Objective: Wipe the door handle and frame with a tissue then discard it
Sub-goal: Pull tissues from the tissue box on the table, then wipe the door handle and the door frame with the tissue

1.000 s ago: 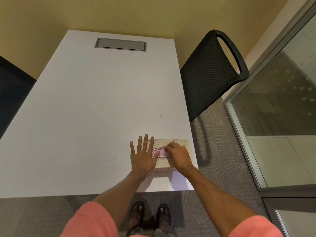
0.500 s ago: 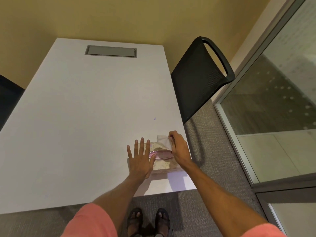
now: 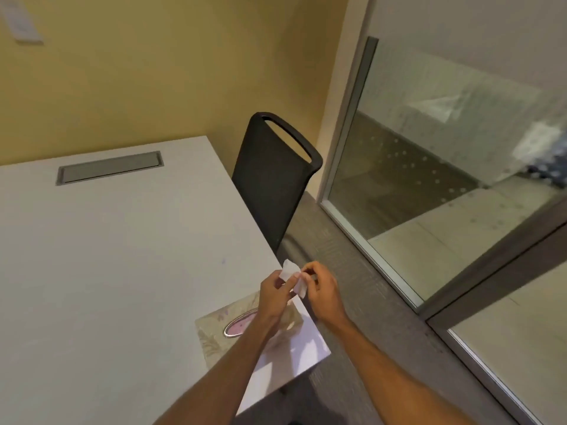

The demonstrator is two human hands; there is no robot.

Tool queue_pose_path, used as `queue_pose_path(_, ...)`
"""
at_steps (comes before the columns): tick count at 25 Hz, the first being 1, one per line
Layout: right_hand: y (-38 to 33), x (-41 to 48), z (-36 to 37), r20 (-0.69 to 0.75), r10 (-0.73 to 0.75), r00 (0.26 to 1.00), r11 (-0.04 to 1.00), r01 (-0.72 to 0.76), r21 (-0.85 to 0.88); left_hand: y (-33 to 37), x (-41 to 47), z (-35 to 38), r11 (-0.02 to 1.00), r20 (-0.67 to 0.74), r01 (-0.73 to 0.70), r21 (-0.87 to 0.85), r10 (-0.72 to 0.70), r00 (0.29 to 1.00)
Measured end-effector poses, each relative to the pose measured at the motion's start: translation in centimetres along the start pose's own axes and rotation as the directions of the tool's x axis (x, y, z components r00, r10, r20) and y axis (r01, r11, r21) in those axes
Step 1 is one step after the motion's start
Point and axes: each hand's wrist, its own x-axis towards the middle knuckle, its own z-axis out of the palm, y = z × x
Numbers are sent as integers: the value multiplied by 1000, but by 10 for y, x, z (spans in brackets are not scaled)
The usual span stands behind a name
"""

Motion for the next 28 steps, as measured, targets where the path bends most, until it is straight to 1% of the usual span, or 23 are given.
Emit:
queue_pose_path(1, 7, -3, -14, -43, 2, 999, 1000, -2, 13, 3, 1, 13, 999, 36, 21, -23, -21, 999)
queue_pose_path(2, 13, -4, -27, -98, 40, 994, 998, -34, 56, 5, 2, 25, 998, 61, 56, -19, -55, 997)
queue_pose_path(3, 22, -5, -43, -156, 114, 981, 986, -92, 139, 7, 5, 39, 995, 99, 95, -7, -94, 991)
queue_pose_path(4, 31, -4, -58, -190, 215, 958, 953, -163, 257, 9, 5, 52, 992, 160, 125, -5, -122, 980)
queue_pose_path(5, 41, -3, -74, -174, 337, 925, 881, -245, 406, 11, 6, 66, 991, 250, 137, -1, -132, 959)
queue_pose_path(6, 53, -1, -90, -99, 446, 890, 772, -326, 546, 11, 7, 80, 990, 346, 137, 11, -133, 929)
queue_pose_path(7, 65, -1, -105, 23, 509, 860, 654, -404, 640, 12, 8, 94, 990, 425, 131, 48, -139, 895)
queue_pose_path(8, 78, -3, -123, 132, 520, 844, 565, -456, 687, 13, 8, 111, 988, 489, 117, 101, -152, 859)
queue_pose_path(9, 91, -7, -139, 202, 508, 838, 523, -486, 700, 14, 9, 129, 983, 535, 96, 156, -166, 828)
queue_pose_path(11, 116, -13, -170, 221, 501, 837, 489, -484, 725, 15, 10, 167, 964, 588, 44, 264, -197, 785)
queue_pose_path(13, 143, -16, -201, 202, 505, 839, 466, -462, 755, 16, 14, 210, 941, 575, 16, 337, -219, 788)
queue_pose_path(15, 164, -16, -232, 164, 516, 841, 436, -423, 794, 13, 20, 251, 946, 544, 35, 322, -215, 811)
queue_pose_path(16, 174, -15, -247, 138, 530, 837, 420, -400, 815, 11, 22, 271, 953, 545, 49, 299, -213, 811)
queue_pose_path(18, 192, -14, -276, 74, 561, 824, 396, -345, 851, 8, 26, 307, 963, 591, 45, 265, -199, 782)
queue_pose_path(21, 209, -15, -314, -10, 588, 809, 391, -274, 879, 6, 30, 356, 961, 639, -52, 273, -141, 756)
queue_pose_path(23, 217, -11, -337, -66, 607, 792, 394, -228, 891, 7, 35, 389, 963, 661, -85, 255, -109, 743)
queue_pose_path(26, 229, -1, -369, -117, 622, 774, 395, -181, 901, 12, 46, 433, 973, 706, -68, 220, -111, 699)
queue_pose_path(28, 240, 8, -388, -132, 612, 780, 389, -151, 909, 12, 56, 462, 977, 731, -42, 210, -129, 670)
